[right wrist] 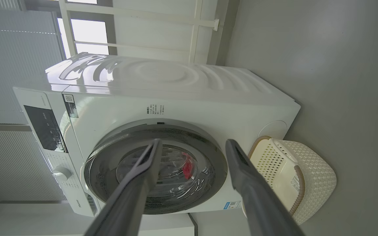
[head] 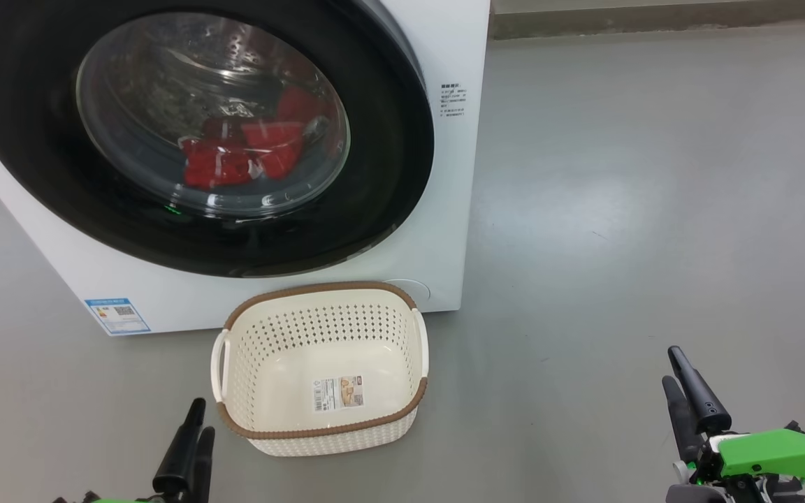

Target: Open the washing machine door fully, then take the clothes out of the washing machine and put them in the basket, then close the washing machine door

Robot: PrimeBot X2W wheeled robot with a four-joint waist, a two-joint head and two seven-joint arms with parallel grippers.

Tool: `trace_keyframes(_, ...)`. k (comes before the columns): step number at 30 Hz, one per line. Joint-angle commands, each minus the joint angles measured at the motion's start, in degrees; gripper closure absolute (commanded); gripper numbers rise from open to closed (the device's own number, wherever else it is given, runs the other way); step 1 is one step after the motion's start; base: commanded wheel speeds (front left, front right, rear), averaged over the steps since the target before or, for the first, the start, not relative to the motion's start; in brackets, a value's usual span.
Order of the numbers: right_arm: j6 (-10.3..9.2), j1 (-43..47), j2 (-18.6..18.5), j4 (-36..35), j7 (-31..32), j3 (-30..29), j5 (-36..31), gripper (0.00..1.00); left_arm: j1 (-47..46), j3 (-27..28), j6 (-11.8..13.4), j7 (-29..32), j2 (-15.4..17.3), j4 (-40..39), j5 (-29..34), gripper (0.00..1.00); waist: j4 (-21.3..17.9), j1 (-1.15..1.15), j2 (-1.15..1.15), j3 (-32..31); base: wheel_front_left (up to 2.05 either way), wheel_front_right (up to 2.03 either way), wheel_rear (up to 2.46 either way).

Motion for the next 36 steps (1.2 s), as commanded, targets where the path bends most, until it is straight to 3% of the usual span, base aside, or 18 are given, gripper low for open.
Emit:
trace_keyframes(1,0.0,-2.98,-0.74,-1.19,-0.54,0.54,-0.56,0.0,-2.65,0.02,-0.09,-0.6,0.6,-1.1,0.54,0.0,-0.01,-0.01,0.0,0.02,0.0,0.0,0.0)
trace_keyframes(17,0.01,-6.42,-0.9,0.56,-3.06,2.66,-7.94,0.0,-5.95,-1.72,-0.14,-3.67,1.31,-0.26,9.94,0.0,-0.14,-0.01,0.0,0.6,0.0,0.0,0.0)
trace_keyframes(36,0.01,-10.24,-0.9,2.01,-6.34,4.41,-25.59,0.0,-9.65,-2.03,0.33,-6.94,0.71,0.91,27.51,0.0,-0.31,-0.01,0.0,1.06,0.0,0.0,0.0)
